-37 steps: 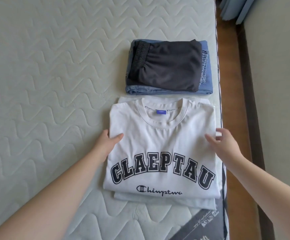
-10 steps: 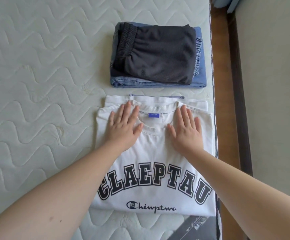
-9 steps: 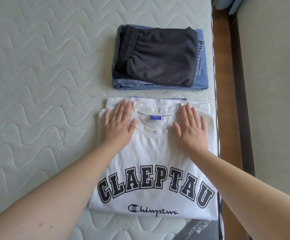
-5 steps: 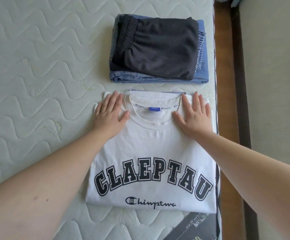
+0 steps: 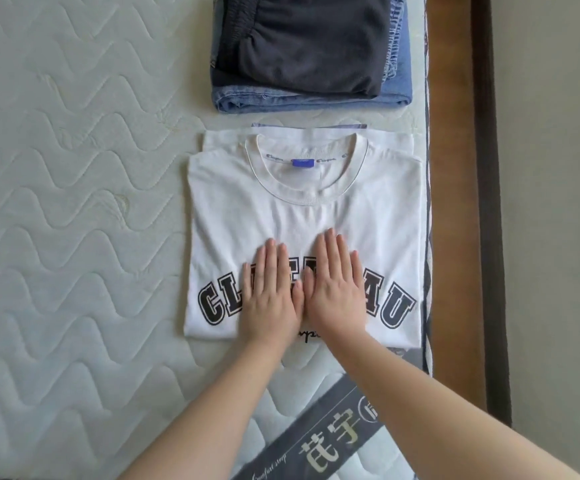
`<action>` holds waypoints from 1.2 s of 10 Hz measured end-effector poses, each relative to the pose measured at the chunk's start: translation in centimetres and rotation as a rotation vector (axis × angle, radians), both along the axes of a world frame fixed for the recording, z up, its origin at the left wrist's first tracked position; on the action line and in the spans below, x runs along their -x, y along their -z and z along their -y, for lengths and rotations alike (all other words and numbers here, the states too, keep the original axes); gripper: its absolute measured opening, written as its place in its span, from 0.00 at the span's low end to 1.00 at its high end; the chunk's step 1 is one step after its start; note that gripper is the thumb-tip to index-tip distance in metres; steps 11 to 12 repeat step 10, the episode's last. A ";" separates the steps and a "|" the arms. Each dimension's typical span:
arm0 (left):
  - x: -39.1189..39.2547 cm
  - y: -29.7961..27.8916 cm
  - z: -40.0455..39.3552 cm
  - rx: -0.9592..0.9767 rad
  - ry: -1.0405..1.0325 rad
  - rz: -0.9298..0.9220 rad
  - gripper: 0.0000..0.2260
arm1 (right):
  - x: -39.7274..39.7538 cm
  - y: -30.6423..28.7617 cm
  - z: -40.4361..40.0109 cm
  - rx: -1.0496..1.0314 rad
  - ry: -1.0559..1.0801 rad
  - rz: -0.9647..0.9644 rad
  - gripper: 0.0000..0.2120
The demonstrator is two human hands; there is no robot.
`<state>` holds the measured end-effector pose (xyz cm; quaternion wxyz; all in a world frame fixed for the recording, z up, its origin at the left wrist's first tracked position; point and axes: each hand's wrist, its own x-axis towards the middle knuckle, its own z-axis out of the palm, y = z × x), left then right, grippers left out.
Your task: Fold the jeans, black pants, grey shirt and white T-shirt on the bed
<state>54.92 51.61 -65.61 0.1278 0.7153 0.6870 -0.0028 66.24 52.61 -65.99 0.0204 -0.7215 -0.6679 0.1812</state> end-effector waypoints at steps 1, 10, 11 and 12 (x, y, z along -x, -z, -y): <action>0.6 0.8 0.4 0.011 0.081 -0.035 0.29 | -1.5 0.4 1.7 -0.054 -0.113 0.007 0.28; 13.0 -7.8 11.5 0.485 -0.006 -0.114 0.29 | -8.4 -8.1 12.6 0.497 -0.042 -0.030 0.31; 13.0 -7.8 11.5 0.485 -0.006 -0.114 0.29 | -8.4 -8.1 12.6 0.497 -0.042 -0.030 0.31; 13.0 -7.8 11.5 0.485 -0.006 -0.114 0.29 | -8.4 -8.1 12.6 0.497 -0.042 -0.030 0.31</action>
